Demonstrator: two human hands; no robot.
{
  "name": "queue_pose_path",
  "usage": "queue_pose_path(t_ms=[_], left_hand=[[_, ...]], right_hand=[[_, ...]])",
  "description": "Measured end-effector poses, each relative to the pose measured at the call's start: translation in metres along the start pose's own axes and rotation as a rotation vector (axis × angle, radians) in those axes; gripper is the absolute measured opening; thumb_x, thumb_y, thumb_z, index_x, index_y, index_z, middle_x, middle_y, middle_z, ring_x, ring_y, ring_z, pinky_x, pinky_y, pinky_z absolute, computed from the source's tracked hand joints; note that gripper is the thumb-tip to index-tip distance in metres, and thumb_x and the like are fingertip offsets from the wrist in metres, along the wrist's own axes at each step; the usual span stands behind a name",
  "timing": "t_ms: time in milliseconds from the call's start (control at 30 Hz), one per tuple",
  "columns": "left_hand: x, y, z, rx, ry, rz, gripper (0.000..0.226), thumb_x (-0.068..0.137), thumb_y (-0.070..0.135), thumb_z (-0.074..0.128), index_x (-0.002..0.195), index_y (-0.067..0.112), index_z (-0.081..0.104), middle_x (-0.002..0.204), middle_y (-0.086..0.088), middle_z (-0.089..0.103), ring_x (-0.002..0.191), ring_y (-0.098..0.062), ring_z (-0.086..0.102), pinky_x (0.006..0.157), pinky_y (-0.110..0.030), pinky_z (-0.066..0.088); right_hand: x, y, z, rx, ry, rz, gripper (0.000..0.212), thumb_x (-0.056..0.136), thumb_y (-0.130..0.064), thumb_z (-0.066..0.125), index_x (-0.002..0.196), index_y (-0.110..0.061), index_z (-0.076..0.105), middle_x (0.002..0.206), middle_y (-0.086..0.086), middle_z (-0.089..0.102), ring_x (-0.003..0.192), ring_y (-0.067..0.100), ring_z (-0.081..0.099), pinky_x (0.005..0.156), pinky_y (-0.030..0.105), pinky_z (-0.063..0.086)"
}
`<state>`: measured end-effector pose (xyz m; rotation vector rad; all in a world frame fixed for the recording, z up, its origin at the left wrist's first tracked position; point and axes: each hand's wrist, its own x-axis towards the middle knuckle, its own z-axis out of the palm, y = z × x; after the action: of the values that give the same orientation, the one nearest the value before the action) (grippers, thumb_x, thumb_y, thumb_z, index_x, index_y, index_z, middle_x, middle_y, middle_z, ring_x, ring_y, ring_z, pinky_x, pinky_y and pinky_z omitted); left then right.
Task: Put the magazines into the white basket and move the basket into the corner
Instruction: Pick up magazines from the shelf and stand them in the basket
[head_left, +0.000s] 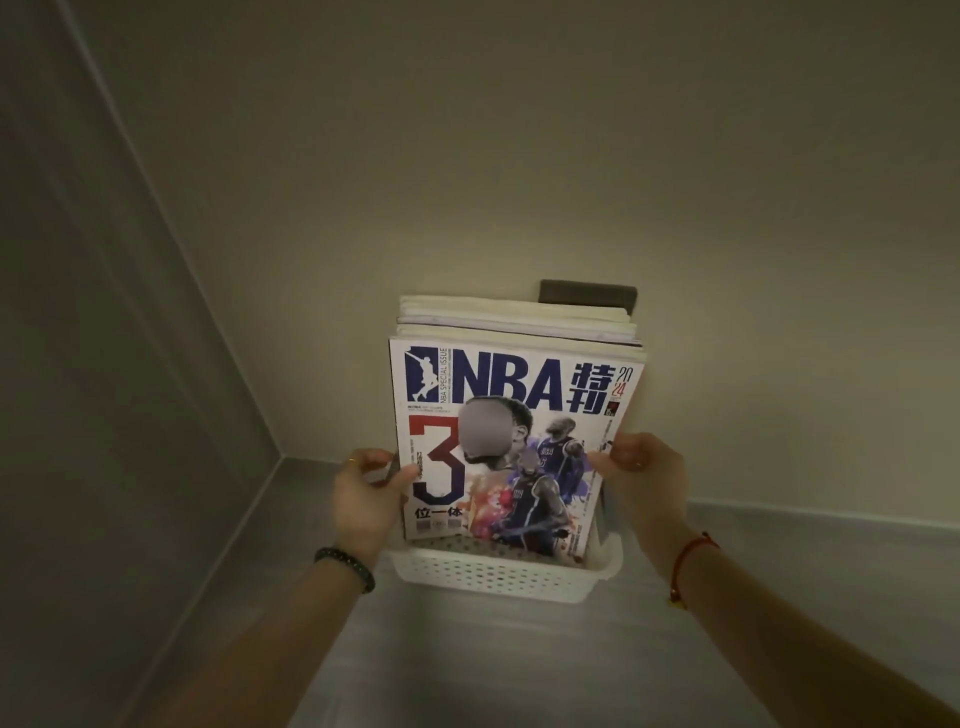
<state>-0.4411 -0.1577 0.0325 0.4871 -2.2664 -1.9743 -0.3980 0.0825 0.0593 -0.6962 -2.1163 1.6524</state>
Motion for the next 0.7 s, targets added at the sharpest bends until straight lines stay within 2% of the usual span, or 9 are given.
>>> queue_pose_path(t_ms=[167,300,367,433,500,567,633,700], left_hand=[[-0.011,0.006,0.002,0.042,0.01,-0.024,0.03,0.076,0.006,0.068,0.064,0.016,0.041,0.078,-0.007,0.061,0.078,-0.026,0.06,0.076,-0.041,0.054],[-0.045,0.011,0.003,0.05,-0.067,0.013,0.026,0.077,0.004,0.066,0.065,0.012,0.045,0.081,-0.001,0.061,0.083,-0.022,0.058,0.08,-0.039,0.052],[-0.07,0.01,0.007,0.055,-0.135,0.048,0.024,0.077,0.003,0.065,0.065,0.011,0.046,0.091,-0.006,0.062,0.088,-0.026,0.058,0.08,-0.039,0.051],[-0.097,0.007,0.019,0.093,-0.21,0.103,0.018,0.079,0.007,0.066,0.07,0.01,0.05,0.092,-0.011,0.063,0.088,-0.028,0.06,0.081,-0.041,0.051],[-0.127,0.005,0.039,0.152,-0.306,0.146,0.011,0.08,0.013,0.065,0.076,0.012,0.055,0.087,-0.009,0.064,0.084,-0.025,0.061,0.078,-0.039,0.053],[-0.16,0.003,0.067,0.139,-0.413,0.152,0.01,0.082,0.012,0.063,0.075,0.016,0.056,0.078,-0.003,0.061,0.076,-0.023,0.059,0.067,-0.031,0.052],[-0.195,-0.001,0.103,0.114,-0.508,0.135,0.013,0.084,0.01,0.06,0.074,0.018,0.056,0.074,-0.002,0.058,0.07,-0.021,0.057,0.057,-0.022,0.049],[-0.231,-0.006,0.143,0.123,-0.615,0.131,0.012,0.085,0.01,0.058,0.077,0.019,0.056,0.075,-0.001,0.056,0.068,-0.018,0.055,0.055,-0.017,0.048]], right_hand=[[0.002,0.005,-0.007,-0.028,-0.03,0.002,0.022,0.071,-0.005,0.072,0.065,-0.021,0.058,0.063,-0.013,0.058,0.062,0.005,0.056,0.051,0.014,0.036],[-0.009,0.013,-0.038,-0.031,-0.105,0.005,0.021,0.073,-0.002,0.069,0.076,-0.022,0.063,0.07,-0.006,0.063,0.066,0.012,0.06,0.054,0.019,0.043],[-0.02,0.022,-0.064,-0.033,-0.117,-0.019,0.019,0.073,0.003,0.067,0.08,-0.015,0.066,0.071,0.003,0.065,0.065,0.019,0.061,0.061,0.026,0.048],[-0.035,0.034,-0.097,-0.028,-0.102,-0.017,0.018,0.072,0.009,0.065,0.085,-0.004,0.067,0.069,0.007,0.065,0.061,0.021,0.061,0.062,0.032,0.049],[-0.052,0.05,-0.137,-0.021,-0.077,0.017,0.021,0.071,0.01,0.065,0.082,-0.007,0.067,0.065,0.001,0.065,0.055,0.014,0.062,0.054,0.027,0.05],[-0.068,0.07,-0.179,-0.029,-0.028,0.05,0.025,0.07,0.009,0.066,0.077,-0.015,0.066,0.061,-0.003,0.065,0.048,0.004,0.062,0.046,0.017,0.049],[-0.082,0.092,-0.226,-0.025,0.035,0.101,0.025,0.071,0.009,0.066,0.078,-0.015,0.066,0.062,-0.003,0.065,0.047,0.003,0.062,0.046,0.015,0.049],[-0.098,0.112,-0.275,-0.031,0.093,0.156,0.023,0.073,0.007,0.066,0.082,-0.014,0.066,0.067,-0.001,0.066,0.056,0.01,0.064,0.051,0.018,0.051]])
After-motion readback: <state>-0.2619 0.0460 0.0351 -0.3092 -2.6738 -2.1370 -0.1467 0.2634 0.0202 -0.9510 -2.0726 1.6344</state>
